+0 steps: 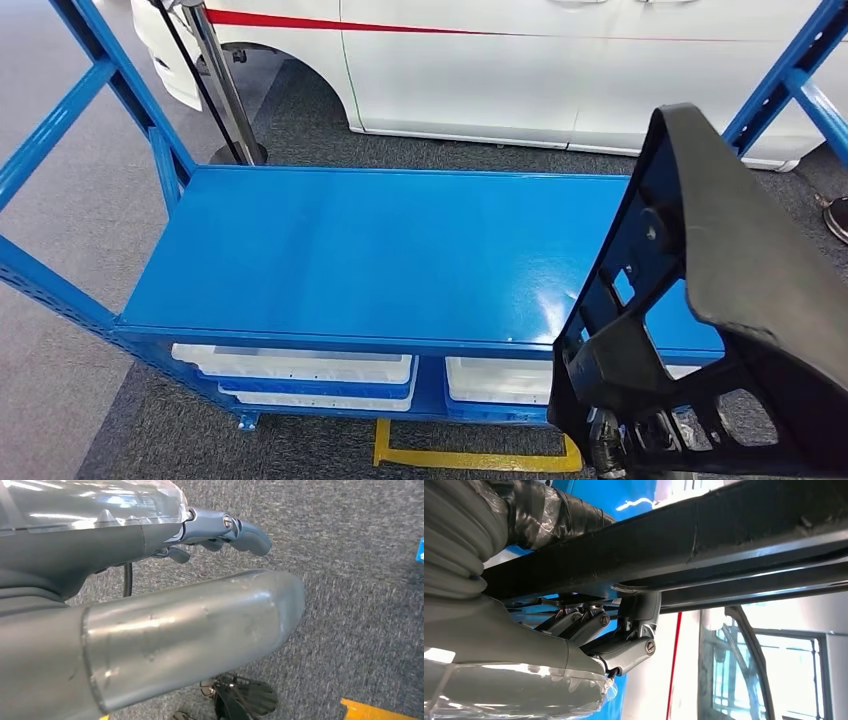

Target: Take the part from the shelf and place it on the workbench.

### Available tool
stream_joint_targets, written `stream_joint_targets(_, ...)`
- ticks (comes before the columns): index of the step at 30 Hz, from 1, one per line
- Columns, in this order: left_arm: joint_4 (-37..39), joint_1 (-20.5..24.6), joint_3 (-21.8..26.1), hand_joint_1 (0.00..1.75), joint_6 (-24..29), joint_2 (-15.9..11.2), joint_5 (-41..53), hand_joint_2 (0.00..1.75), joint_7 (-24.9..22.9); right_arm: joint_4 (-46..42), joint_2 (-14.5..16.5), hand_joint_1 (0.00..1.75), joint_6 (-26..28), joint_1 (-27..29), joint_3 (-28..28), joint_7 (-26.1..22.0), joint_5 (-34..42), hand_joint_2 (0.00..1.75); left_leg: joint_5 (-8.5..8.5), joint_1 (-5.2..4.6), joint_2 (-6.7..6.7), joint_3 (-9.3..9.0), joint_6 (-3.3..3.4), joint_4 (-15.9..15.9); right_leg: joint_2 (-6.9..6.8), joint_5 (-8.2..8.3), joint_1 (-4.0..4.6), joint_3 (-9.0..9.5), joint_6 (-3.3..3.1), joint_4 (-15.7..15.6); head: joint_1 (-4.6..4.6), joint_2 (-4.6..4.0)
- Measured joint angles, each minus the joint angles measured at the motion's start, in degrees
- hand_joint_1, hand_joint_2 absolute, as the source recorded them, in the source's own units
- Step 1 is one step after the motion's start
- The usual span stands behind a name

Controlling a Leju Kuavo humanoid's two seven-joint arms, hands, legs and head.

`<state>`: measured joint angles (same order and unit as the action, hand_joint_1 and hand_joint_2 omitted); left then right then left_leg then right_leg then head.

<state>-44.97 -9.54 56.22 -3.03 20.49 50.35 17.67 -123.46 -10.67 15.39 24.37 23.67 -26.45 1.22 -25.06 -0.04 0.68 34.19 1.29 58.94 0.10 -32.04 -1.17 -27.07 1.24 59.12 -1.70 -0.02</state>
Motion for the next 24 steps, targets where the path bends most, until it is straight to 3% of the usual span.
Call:
stream_joint_targets(3, -1.7, -1.7, -3.6, 0.00, 0.1, 0.0, -2.8, 0.00, -1.3, -0.3, -0.1, 1.75, 0.0, 0.3, -0.2, -0.1, 0.3, 1.75, 0.24, 0.12, -0.18, 0.60, -1.12, 0.5, -0.14, 0.85, 0.14, -0.82, -1.60, -0.4, 0.00, 0.00)
stream_joint_targets(5, -2.9, -2.9, -5.6, 0.00, 0.2, 0.0, -4.5, 0.00, -2.4, -0.4, -0.2, 1.75, -0.1, 0.5, -0.3, 0.0, 0.8, 1.75, -3.56, 0.37, -0.35, 1.73, -1.82, 3.5, -0.41, 2.06, 0.01, -2.02, -2.67, -0.6, -0.03, 0.00)
stream_joint_targets(7, -4.1, -3.9, -7.6, 0.00, 0.3, 0.0, -5.9, 0.00, -3.3, -0.5, -0.3, 1.75, -0.1, 0.6, -0.3, 0.1, 1.1, 1.75, -9.38, 0.53, -0.40, 3.35, -2.35, 10.0, -0.52, 3.28, 0.09, -3.65, -3.07, -0.5, -0.05, 0.01)
stream_joint_targets(8, -4.5, -4.2, -8.5, 0.00, 0.3, 0.0, -6.1, 0.00, -3.5, -0.5, -0.3, 1.75, -0.1, 0.7, -0.4, 0.1, 1.2, 1.75, -11.04, 0.58, -0.39, 3.79, -2.48, 13.1, -0.58, 3.91, 0.16, -4.52, -3.08, -0.4, -0.05, 0.01)
stream_joint_targets(9, -4.8, -4.4, -9.2, 0.00, 0.3, 0.0, -6.3, 0.00, -3.6, -0.5, -0.3, 1.75, -0.1, 0.7, -0.4, 0.1, 1.2, 1.75, -11.34, 0.60, -0.39, 3.55, -2.51, 15.1, -0.64, 4.51, 0.24, -5.39, -3.03, -0.3, -0.05, 0.00)
stream_joint_targets(10, -5.1, -4.6, -9.7, 0.00, 0.3, 0.0, -6.4, 0.00, -3.6, -0.5, -0.3, 1.75, -0.1, 0.7, -0.4, 0.1, 1.2, 1.75, -10.36, 0.61, -0.40, 2.43, -2.43, 15.3, -0.70, 5.09, 0.32, -6.24, -2.97, -0.2, -0.05, 0.00)
stream_joint_targets(12, -5.7, -4.9, -10.6, 0.00, 0.3, 0.0, -6.5, 0.00, -3.7, -0.5, -0.3, 1.75, -0.1, 0.8, -0.4, 0.1, 1.2, 1.75, -7.10, 0.53, -0.44, -2.75, -1.83, 9.7, -0.77, 6.14, 0.44, -7.65, -2.76, 0.1, -0.05, 0.00)
stream_joint_targets(14, -6.4, -5.0, -11.2, 0.00, 0.4, 0.0, -6.6, 0.00, -3.7, -0.6, -0.3, 1.75, -0.1, 0.8, -0.4, 0.1, 1.2, 1.75, -6.49, 0.22, -0.47, -8.95, -1.04, 0.8, -0.82, 7.12, 0.59, -8.48, -2.32, 0.3, -0.04, 0.00)
stream_joint_targets(15, -6.7, -5.1, -11.5, 0.00, 0.4, 0.0, -6.9, 0.00, -3.9, -0.7, -0.3, 1.75, -0.1, 0.8, -0.4, 0.2, 1.2, 1.75, -6.87, 0.00, -0.48, -10.69, -0.73, -2.1, -0.88, 7.63, 0.57, -8.62, -2.01, 0.3, -0.03, 0.00)
stream_joint_targets(16, -7.0, -5.3, -11.8, 0.00, 0.4, 0.0, -7.4, 0.00, -4.2, -0.8, -0.3, 1.75, -0.2, 0.8, -0.4, 0.2, 1.4, 1.75, -7.17, -0.19, -0.46, -11.37, -0.54, -3.6, -0.94, 8.14, 0.52, -8.70, -1.66, 0.2, -0.05, 0.00)
stream_joint_targets(18, -7.8, -6.1, -13.0, 0.00, 0.5, 0.1, -8.9, 0.00, -5.2, -0.9, -0.4, 1.75, -0.9, 0.9, -0.4, 0.3, 2.1, 1.75, -6.08, -0.25, -0.22, -10.79, 0.01, -4.2, -0.86, 9.04, 0.35, -8.80, -0.91, -0.3, -0.05, 0.01)
stream_joint_targets(19, -8.3, -6.5, -13.7, 0.00, 0.6, 0.1, -9.5, 0.00, -5.7, -0.9, -0.5, 1.75, -1.4, 0.9, -0.4, 0.4, 2.7, 1.75, -5.31, -0.14, 0.02, -10.31, 0.41, -4.5, -0.71, 8.34, 0.34, -9.08, -0.62, 0.0, -0.04, 0.02)
stream_joint_targets(20, -8.8, -6.8, -14.4, 0.00, 0.6, 0.2, -10.0, 0.00, -6.0, -0.9, -0.7, 1.75, -1.8, 1.0, -0.4, 0.4, 3.3, 1.75, -4.47, -0.01, 0.33, -9.67, 0.87, -4.7, -0.53, 6.57, 0.34, -9.55, -0.39, 1.2, 0.00, 0.02)
stream_joint_targets(22, -9.5, -7.3, -15.5, 0.00, 0.7, 0.2, -10.7, 0.00, -6.4, -0.9, -0.9, 1.75, -2.6, 1.0, -0.4, 0.4, 4.5, 1.75, -3.21, 0.03, 0.96, -8.01, 1.48, -4.8, -0.32, 0.57, 0.27, -10.96, -0.09, 6.6, 0.05, 0.01)
stream_joint_targets(23, -9.8, -7.5, -16.0, 0.00, 0.7, 0.2, -10.9, 0.00, -6.5, -0.9, -1.0, 1.75, -2.9, 1.0, -0.4, 0.4, 4.9, 1.75, -2.69, -0.04, 1.32, -7.06, 1.59, -4.6, -0.28, -1.69, 0.22, -11.54, 0.11, 10.2, 0.07, 0.00)
stream_joint_targets(24, -10.0, -7.7, -16.5, 0.00, 0.7, 0.2, -11.1, 0.00, -6.5, -0.9, -1.1, 1.75, -3.1, 1.0, -0.4, 0.4, 5.2, 1.75, -2.24, -0.10, 1.74, -6.08, 1.57, -4.3, -0.28, -2.50, 0.16, -11.73, 0.32, 13.1, 0.08, -0.01)
